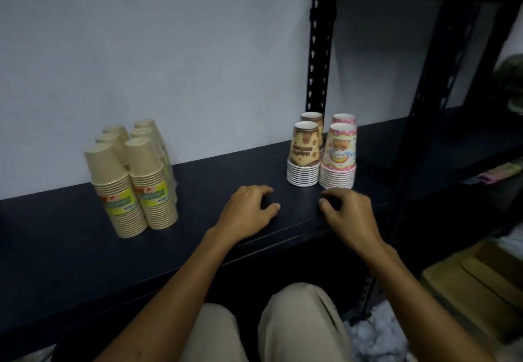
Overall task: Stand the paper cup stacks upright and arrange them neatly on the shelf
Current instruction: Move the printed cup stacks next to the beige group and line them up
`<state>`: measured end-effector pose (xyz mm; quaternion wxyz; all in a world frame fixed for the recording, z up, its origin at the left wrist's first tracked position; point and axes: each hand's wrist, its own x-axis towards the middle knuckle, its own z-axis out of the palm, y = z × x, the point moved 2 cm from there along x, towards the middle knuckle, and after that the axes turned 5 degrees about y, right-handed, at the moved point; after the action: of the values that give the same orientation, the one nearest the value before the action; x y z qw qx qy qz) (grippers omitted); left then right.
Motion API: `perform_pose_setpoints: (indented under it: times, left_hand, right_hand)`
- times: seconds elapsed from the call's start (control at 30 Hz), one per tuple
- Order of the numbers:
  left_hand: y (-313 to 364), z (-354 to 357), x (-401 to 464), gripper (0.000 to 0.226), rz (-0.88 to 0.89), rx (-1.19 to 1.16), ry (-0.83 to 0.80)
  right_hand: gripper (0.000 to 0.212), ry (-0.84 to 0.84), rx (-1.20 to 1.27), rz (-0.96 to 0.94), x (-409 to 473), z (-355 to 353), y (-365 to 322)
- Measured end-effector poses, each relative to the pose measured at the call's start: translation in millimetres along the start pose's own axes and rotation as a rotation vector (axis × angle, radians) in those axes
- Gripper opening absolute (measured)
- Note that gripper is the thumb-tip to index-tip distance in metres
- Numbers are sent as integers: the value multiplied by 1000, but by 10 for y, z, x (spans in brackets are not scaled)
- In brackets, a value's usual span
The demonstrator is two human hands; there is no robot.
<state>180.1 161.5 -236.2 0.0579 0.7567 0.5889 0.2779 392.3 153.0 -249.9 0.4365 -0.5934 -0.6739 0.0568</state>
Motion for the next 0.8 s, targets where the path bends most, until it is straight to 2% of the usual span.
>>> perform_pose_setpoints:
  times: [0.17,0.3,0.37,0.67,0.8]
  left_hand:
    - [147,180,385,70,-110,-280,35]
    - [221,292,654,91,-189,-463,36]
    - [247,341,756,95,-188,-537,18]
    - [192,459,984,78,-114,-721,-42]
    - [128,419,1018,64,-136,-712,-26]
  right_hand:
    - [24,234,57,101,160,-145,212]
    - [61,200,126,167,343,-138,321]
    - [72,171,156,165,426,-116,330]
    - [73,176,178,124,575,22,434]
    - [74,160,187,114,597,71,443]
